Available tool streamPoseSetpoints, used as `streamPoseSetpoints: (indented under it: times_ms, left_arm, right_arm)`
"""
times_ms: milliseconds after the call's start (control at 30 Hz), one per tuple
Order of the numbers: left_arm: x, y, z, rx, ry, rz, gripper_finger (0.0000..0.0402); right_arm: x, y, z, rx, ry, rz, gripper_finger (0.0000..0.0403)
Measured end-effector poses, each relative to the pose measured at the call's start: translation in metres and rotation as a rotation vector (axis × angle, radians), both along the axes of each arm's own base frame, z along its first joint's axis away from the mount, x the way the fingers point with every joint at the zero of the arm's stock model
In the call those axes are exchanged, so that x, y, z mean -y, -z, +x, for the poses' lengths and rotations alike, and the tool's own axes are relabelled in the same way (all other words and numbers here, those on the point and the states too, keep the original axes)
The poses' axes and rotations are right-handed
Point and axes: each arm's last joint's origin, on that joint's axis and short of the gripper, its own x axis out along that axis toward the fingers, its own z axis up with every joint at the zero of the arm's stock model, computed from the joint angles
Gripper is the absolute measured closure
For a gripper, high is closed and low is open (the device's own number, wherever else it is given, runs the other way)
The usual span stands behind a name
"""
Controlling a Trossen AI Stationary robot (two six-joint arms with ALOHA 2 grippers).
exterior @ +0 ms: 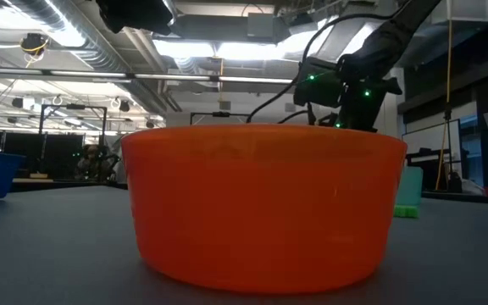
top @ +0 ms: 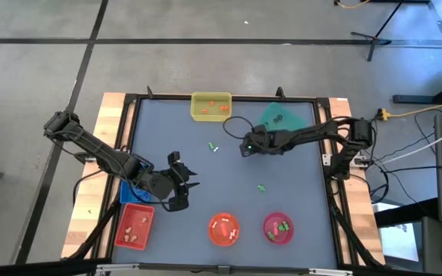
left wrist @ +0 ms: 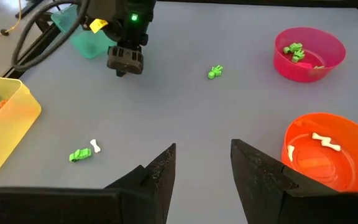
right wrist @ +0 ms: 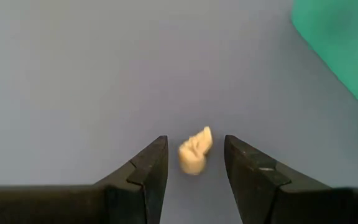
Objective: Sort Halloween decoration
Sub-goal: Put the brown skull toy into the red bin
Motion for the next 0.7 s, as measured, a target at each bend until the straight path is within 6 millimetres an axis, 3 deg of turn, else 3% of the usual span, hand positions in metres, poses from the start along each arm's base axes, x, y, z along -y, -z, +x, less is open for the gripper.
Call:
streamPoseSetpoints:
  times_ms: [700]
  left_arm:
    - [-0.0002, 0.0001, 0.0002, 0.0, -0.001, 0.0, 0.0263]
  right_arm:
    - [-0.0026, 0.0001, -0.0007, -0.016, 0.001, -0.021, 0.0249]
